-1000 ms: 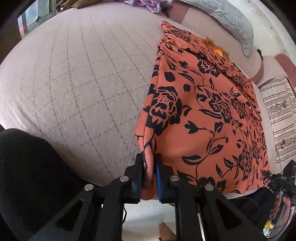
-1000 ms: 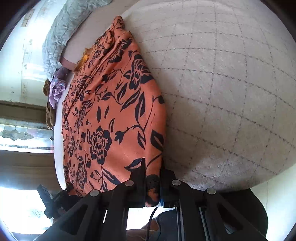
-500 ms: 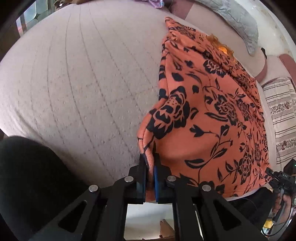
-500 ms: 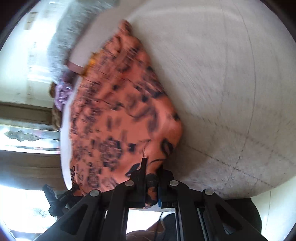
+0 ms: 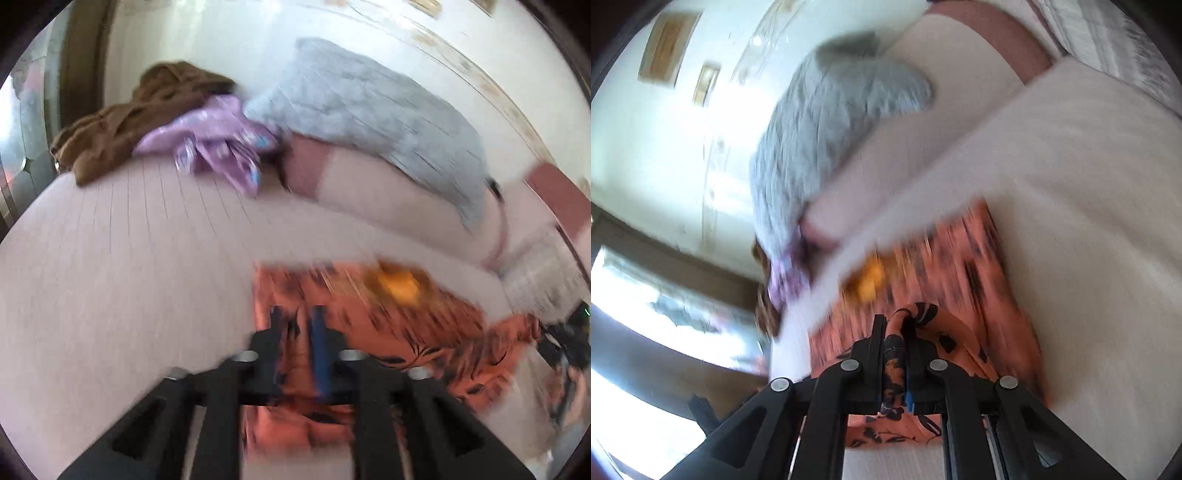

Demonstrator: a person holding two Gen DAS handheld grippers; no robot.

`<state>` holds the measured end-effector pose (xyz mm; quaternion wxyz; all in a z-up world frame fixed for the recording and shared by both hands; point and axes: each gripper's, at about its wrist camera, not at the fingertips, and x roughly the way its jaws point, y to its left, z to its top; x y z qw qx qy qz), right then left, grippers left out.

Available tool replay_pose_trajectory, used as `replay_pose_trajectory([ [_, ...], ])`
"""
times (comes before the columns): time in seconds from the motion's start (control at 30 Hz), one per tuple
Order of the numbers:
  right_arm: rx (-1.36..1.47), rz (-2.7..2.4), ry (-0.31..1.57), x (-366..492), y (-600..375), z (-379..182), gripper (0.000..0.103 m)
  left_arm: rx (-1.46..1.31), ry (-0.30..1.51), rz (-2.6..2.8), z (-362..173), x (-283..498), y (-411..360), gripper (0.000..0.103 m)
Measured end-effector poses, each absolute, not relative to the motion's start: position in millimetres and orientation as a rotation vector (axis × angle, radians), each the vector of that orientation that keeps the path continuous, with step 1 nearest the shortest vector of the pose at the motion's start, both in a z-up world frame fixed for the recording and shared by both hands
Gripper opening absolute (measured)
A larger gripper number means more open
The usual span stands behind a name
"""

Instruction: Fold small clothes

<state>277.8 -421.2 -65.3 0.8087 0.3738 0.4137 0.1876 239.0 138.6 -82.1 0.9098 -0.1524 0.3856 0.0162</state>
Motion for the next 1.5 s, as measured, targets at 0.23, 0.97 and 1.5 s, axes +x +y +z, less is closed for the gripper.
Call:
replay_pose_trajectory([
  [0.23, 0.716, 0.231, 0.957, 314, -400, -136, 0.065, -0.404, 0.922, 0.118, -156, 255, 185, 0.09],
  [0.97, 0.468, 0.268, 1.121, 269, -343, -111, 0.022, -0.155, 0.994, -0.037, -105, 216, 102, 0.017],
  [1.5, 0.679, 0.21, 1.205, 30, -420, -162, 0.064, -0.305, 1.064, 0.021, -148, 55, 181, 0.05],
])
